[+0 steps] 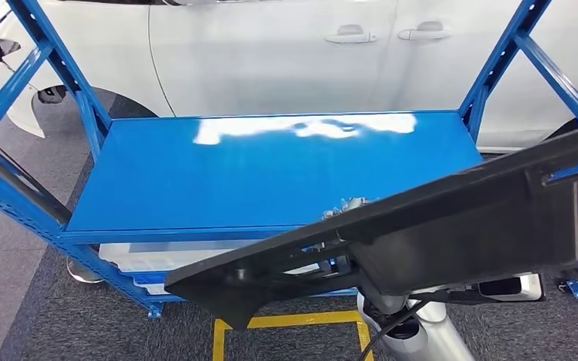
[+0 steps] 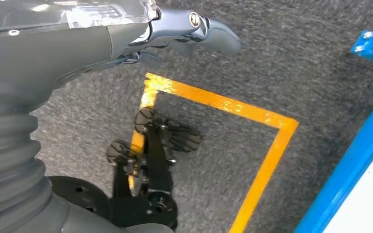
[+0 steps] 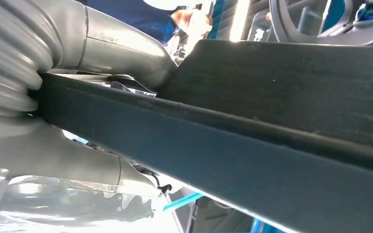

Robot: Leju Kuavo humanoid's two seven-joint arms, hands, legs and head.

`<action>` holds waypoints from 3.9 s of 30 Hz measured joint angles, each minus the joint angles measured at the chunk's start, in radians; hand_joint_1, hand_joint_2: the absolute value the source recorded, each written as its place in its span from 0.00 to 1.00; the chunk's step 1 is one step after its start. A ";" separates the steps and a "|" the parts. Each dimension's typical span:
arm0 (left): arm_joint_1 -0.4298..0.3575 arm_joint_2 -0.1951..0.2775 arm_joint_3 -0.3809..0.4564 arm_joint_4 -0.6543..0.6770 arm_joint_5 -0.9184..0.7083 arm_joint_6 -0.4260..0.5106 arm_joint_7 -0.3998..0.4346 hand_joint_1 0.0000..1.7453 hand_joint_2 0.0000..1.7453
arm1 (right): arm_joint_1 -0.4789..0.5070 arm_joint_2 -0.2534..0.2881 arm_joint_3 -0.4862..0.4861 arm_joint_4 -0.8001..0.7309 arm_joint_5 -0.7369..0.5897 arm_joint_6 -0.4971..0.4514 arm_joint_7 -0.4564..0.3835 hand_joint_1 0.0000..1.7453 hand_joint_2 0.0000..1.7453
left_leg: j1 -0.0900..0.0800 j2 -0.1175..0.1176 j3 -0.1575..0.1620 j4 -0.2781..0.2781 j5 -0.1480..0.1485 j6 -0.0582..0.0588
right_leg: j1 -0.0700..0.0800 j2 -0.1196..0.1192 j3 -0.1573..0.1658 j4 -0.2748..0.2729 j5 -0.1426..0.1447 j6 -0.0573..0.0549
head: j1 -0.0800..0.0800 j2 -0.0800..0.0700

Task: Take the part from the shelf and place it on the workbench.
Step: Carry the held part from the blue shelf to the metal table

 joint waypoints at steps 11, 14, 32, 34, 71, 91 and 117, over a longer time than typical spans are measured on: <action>-0.011 0.009 0.004 -0.002 -0.031 -0.006 -0.005 0.00 1.00 | -0.046 -0.031 0.004 0.014 -0.067 -0.043 0.028 1.00 1.00 | -0.006 -0.001 0.167 -0.017 -0.120 0.006 | 0.008 -0.006 -0.149 0.032 0.110 0.010 | -0.001 0.000; -0.014 0.012 0.004 -0.002 -0.035 -0.008 -0.004 0.00 1.00 | -0.065 -0.042 0.006 0.012 -0.079 -0.046 0.037 1.00 1.00 | -0.008 0.001 0.159 -0.036 -0.102 0.022 | 0.004 -0.005 -0.154 0.028 0.123 0.028 | 0.004 0.000; -0.002 0.012 0.010 -0.002 -0.033 0.006 -0.010 0.00 1.00 | -0.090 -0.099 0.010 0.025 -0.096 -0.045 -0.004 1.00 1.00 | -0.001 0.005 -0.028 0.053 -0.057 -0.007 | -0.004 -0.001 -0.024 -0.011 0.029 -0.007 | 0.006 0.000; 0.000 0.012 0.013 -0.002 -0.033 0.009 -0.014 0.00 1.00 | -0.088 -0.099 0.014 0.036 -0.087 -0.049 -0.023 1.00 1.00 | -0.002 0.005 -0.059 0.186 -0.146 -0.009 | 0.000 -0.001 -0.050 -0.010 0.049 -0.011 | 0.002 0.000; 0.004 0.021 0.048 -0.002 -0.083 0.012 0.007 0.00 1.00 | 0.015 -0.085 0.016 -0.062 0.101 -0.115 -0.039 1.00 1.00 | -0.003 -0.037 0.110 -0.003 -0.066 -0.003 | 0.001 0.060 -0.043 0.016 0.026 -0.001 | -0.003 0.000; -0.008 0.037 0.048 -0.002 -0.142 0.047 0.140 0.00 1.00 | 0.031 -0.100 -0.011 -0.098 0.227 -0.258 -0.085 1.00 1.00 | -0.003 0.095 0.089 -0.029 -0.044 -0.008 | 0.000 -0.025 -0.030 0.006 0.019 0.004 | -0.001 0.000; 0.004 0.009 0.071 -0.002 -0.150 0.182 0.228 0.00 1.00 | 0.064 -0.104 0.017 -0.091 0.234 -0.257 -0.019 1.00 1.00 | -0.002 0.082 0.106 -0.037 -0.054 0.015 | -0.001 -0.055 -0.071 0.045 0.029 0.027 | 0.001 0.000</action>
